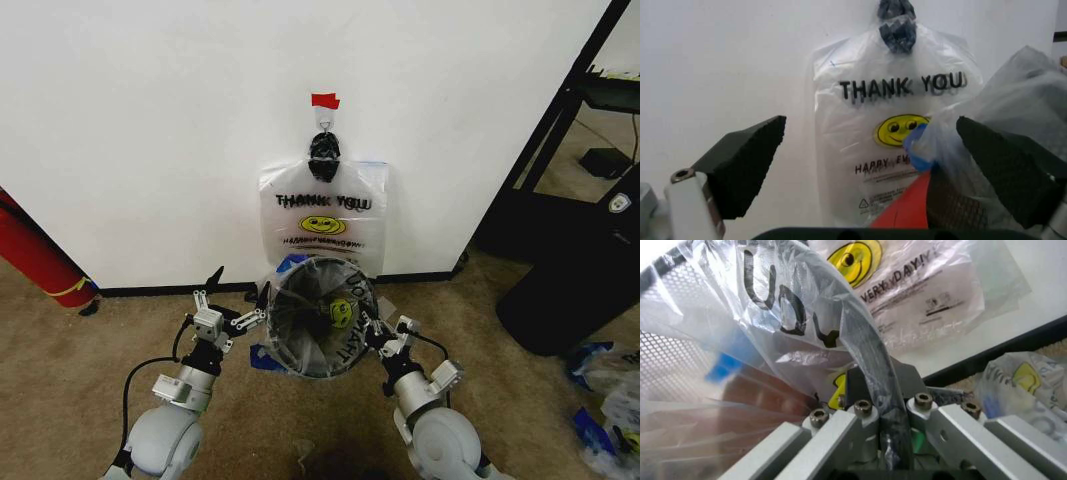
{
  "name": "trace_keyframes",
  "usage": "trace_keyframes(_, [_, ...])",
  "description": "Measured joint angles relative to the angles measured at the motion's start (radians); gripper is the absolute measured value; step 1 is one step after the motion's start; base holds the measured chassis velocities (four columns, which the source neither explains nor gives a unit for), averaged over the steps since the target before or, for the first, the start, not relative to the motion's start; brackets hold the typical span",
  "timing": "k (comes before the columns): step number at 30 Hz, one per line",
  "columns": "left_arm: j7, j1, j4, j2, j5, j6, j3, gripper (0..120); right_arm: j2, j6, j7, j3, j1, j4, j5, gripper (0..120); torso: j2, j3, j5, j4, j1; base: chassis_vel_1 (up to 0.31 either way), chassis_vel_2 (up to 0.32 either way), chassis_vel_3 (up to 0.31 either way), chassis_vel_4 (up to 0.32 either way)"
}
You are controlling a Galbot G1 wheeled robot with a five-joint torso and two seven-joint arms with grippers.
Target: Pick up the garbage bag from the wall and place it over the trash bin.
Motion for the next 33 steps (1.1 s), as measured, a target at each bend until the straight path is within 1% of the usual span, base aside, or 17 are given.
trace_keyframes(7, [-0.002, 0.02, -0.032, -0.026, 0.018, -0.001, 0.002, 100, 0.011, -0.004, 0.006, -0.006, -0.006, 0.013, -0.004, 0, 0.0, 0.0, 0.0001, 0.0, 0.0, 0.0, 0.0, 0.0, 0.0])
trace_keyframes(16, [-0.013, 0.018, -0.023, -0.028, 0.036, -0.001, 0.0, 100, 0.009, -0.008, 0.01, -0.007, -0.019, 0.025, -0.007, 0, 0.0, 0.0, 0.0, 0.0, 0.0, 0.0, 0.0, 0.0, 0.0])
trace_keyframes(21, [-0.02, -0.005, 0.013, -0.015, 0.035, 0.005, -0.002, 100, 0.005, -0.009, 0.009, -0.008, -0.026, 0.027, -0.012, 0, 0.0, 0.0, 0.0, -0.0001, 0.0, 0.0, 0.0, 0.0, 0.0])
trace_keyframes(26, [-0.026, -0.025, 0.07, 0.007, 0.018, 0.005, -0.004, 100, 0.004, -0.009, 0.008, -0.008, -0.02, 0.027, -0.009, 0, 0.0, 0.0, 0.0, 0.0, 0.0, 0.0, 0.0, 0.0, 0.0])
trace_keyframes(33, [-0.032, -0.041, 0.117, 0.022, -0.002, 0.0, -0.008, 100, 0.002, -0.009, 0.008, -0.007, -0.005, 0.017, 0.002, 0, 0.0, 0.0, -0.0001, 0.0, 0.0, 0.0, 0.0, 0.0, 0.0])
